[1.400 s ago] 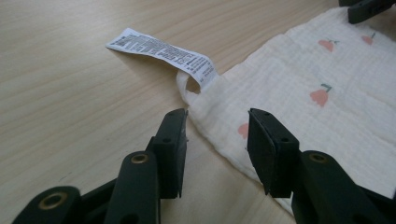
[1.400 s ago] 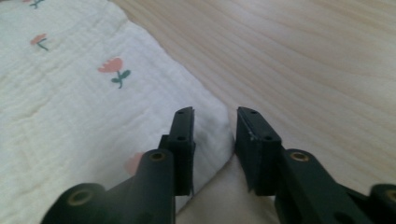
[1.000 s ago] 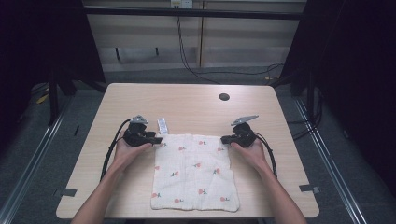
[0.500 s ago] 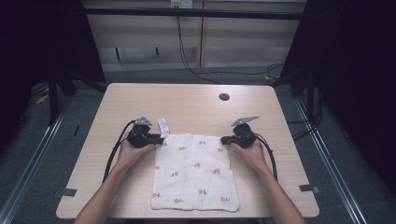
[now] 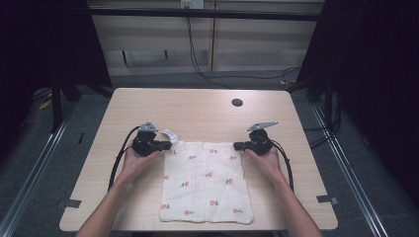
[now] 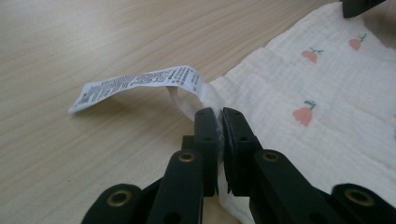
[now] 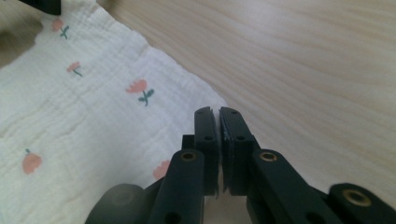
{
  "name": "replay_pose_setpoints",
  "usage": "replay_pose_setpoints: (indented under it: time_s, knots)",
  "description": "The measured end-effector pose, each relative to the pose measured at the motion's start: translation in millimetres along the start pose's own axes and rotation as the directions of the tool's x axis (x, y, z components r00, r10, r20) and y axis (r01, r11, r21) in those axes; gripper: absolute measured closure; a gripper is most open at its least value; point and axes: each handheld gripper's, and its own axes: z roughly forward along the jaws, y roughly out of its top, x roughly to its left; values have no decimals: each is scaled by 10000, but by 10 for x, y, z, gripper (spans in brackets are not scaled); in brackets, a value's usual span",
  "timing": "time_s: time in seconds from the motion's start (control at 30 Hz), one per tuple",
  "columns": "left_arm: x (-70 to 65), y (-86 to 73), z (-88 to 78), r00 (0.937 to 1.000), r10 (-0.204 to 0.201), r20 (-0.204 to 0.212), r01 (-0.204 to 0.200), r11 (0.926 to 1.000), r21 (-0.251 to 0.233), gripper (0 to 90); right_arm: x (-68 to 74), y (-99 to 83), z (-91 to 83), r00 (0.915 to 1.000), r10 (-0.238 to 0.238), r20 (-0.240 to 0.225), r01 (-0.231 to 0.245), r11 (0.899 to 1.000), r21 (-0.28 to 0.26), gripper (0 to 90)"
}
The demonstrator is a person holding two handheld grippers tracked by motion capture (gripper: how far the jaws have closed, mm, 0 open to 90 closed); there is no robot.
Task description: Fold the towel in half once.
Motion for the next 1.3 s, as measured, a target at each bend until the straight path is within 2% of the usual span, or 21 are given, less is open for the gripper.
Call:
replay_pose_setpoints:
  time_s: [0.17, 0.27, 0.33, 0.47, 0.63, 0.7, 0.83, 0.97, 1.0, 1.13, 1.27, 1.3]
  knots:
    - [-19, 32, -93, 9999, -36, 167, 43, 9992, -400, 853, -6, 41, -148, 10000, 24, -50, -27, 9981, -614, 861]
    - [-27, 66, -142, 9995, 301, 96, -295, 9981, -543, 852, -18, 59, -230, 9998, 10, -201, -29, 9953, -965, 855]
    - [-19, 83, -175, 9996, 219, 149, -208, 9970, -744, 852, -34, 72, -278, 9991, 74, -415, -124, 9927, -1204, 854]
    - [-57, 132, -214, 9991, 395, 163, -379, 9953, -892, 855, -35, 99, -381, 9991, 195, -384, -254, 9870, -1584, 862]
    - [-118, 238, -311, 9978, 597, 285, -550, 9882, -1428, 855, 1, 152, -466, 9992, -37, -389, -35, 9828, -1846, 863]
    - [-141, 269, -356, 9960, 795, 396, -728, 9861, -1494, 858, 17, 182, -515, 9991, -146, -393, 63, 9793, -2022, 864]
    - [-219, 286, -414, 9943, 865, 625, -742, 9813, -1775, 861, 67, 236, -611, 9980, -412, -483, 290, 9725, -2310, 865]
    - [-236, 228, -378, 9940, 916, 606, -816, 9852, -1505, 860, 107, 221, -591, 9978, -426, -515, 307, 9768, -2119, 866]
    - [-230, 215, -369, 9942, 804, 708, -690, 9861, -1508, 860, 111, 199, -575, 9979, -365, -543, 248, 9788, -2034, 866]
    - [-251, 222, -376, 9930, 874, 798, -745, 9855, -1524, 861, 145, 160, -602, 9966, -335, -751, 175, 9788, -2043, 866]
    - [-324, 237, -441, 9911, 1039, 838, -892, 9825, -1636, 860, 212, 181, -666, 9947, -608, -831, 430, 9785, -2016, 866]
    - [-351, 236, -457, 9914, 1145, 638, -1036, 9827, -1536, 860, 233, 178, -681, 9942, -737, -787, 573, 9795, -1933, 866]
